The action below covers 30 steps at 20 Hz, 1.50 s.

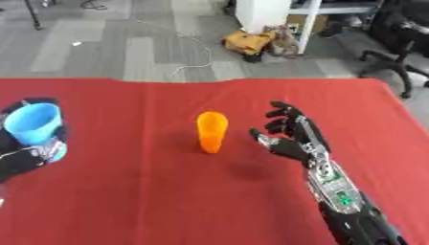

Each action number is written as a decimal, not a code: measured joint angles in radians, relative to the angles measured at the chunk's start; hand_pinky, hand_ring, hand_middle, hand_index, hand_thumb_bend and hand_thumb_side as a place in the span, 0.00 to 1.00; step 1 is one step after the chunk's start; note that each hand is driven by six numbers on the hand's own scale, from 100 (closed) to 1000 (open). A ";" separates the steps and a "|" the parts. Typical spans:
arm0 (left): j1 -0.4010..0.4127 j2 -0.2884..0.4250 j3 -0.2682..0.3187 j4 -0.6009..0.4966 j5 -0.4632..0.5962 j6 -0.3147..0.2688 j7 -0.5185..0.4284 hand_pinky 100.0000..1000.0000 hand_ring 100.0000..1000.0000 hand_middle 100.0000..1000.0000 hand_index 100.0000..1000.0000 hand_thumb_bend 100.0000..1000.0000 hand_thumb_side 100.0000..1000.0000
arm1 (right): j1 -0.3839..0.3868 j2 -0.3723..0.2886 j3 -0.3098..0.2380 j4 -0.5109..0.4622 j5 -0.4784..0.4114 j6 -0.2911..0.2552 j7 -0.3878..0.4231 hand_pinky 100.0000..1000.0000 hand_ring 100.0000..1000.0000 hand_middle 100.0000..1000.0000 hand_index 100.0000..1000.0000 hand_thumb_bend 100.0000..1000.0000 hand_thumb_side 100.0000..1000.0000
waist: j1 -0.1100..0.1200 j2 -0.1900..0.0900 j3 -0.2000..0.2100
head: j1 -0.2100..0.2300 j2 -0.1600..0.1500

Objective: Pour the contents of one cup into another cup.

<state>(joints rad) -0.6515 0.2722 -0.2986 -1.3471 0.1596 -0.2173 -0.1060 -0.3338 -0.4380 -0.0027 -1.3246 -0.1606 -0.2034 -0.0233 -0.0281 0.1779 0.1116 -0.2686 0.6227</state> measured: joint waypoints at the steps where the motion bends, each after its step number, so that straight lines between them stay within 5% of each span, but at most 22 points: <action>1: 0.000 0.000 -0.002 -0.003 0.002 0.002 -0.003 0.39 0.47 0.50 0.69 0.14 0.00 | -0.009 -0.004 0.006 0.009 0.001 -0.001 0.008 0.61 0.60 0.64 0.85 0.43 0.00 | -0.001 0.000 0.001 | -0.001 0.000; 14: 0.001 -0.011 -0.017 -0.024 0.018 0.013 -0.028 0.40 0.47 0.50 0.69 0.14 0.00 | -0.106 -0.026 0.074 0.110 0.031 -0.020 0.072 0.86 0.74 0.74 0.89 0.48 0.00 | 0.003 -0.006 0.021 | -0.012 0.000; 20: 0.001 -0.018 -0.017 -0.024 0.018 0.012 -0.038 0.41 0.47 0.50 0.69 0.13 0.00 | -0.130 -0.015 0.093 0.148 0.046 -0.038 0.104 0.90 0.76 0.76 0.92 0.57 0.00 | 0.006 -0.006 0.030 | -0.016 0.000; 30: 0.001 -0.027 -0.018 -0.018 0.017 0.008 -0.050 0.41 0.47 0.50 0.69 0.14 0.00 | -0.171 0.015 0.125 0.200 0.083 -0.052 0.153 0.90 0.75 0.73 0.92 0.54 0.00 | 0.008 -0.006 0.036 | -0.024 0.000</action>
<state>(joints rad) -0.6502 0.2453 -0.3164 -1.3646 0.1764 -0.2092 -0.1562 -0.5051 -0.4233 0.1222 -1.1249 -0.0771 -0.2554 0.1300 -0.0198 0.1718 0.1474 -0.2927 0.6232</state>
